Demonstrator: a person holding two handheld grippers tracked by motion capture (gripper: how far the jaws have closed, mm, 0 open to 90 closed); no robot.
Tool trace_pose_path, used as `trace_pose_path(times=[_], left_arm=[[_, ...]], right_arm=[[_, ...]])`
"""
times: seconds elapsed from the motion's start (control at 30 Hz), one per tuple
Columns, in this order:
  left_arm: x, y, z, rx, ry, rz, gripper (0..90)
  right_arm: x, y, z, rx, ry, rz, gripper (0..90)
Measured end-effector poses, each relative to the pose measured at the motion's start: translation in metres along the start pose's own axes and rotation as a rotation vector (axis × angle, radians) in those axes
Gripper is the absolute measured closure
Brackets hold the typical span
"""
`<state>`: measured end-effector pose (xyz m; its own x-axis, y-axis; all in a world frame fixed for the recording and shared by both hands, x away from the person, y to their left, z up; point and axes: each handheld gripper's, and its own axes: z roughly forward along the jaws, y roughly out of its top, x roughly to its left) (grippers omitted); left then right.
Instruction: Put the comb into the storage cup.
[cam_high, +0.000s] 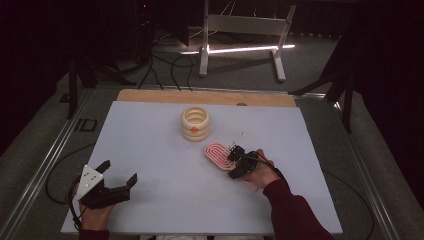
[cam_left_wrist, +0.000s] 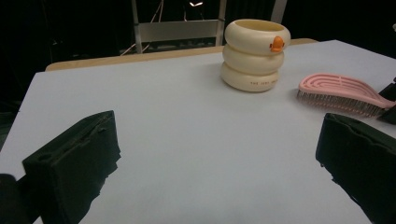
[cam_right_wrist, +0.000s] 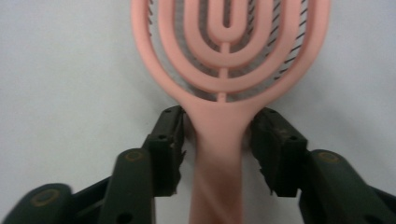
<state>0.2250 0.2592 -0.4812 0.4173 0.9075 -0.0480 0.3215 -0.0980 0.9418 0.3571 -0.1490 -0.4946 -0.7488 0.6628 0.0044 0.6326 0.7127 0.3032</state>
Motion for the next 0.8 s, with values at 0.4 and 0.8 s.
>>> trace_pose_path(times=[0.4, 0.8], left_arm=[[-0.0004, -0.0008, 0.0015, 0.009, 0.000, 0.004, 0.2], [-0.0009, -0.0011, 0.0029, 0.026, 0.011, 0.009, 0.2]], right_arm=[[0.0007, 0.0004, -0.0010, 0.017, 0.024, -0.004, 64.1], [0.0039, -0.0033, -0.0022, 0.012, 0.012, -0.047, 69.3]])
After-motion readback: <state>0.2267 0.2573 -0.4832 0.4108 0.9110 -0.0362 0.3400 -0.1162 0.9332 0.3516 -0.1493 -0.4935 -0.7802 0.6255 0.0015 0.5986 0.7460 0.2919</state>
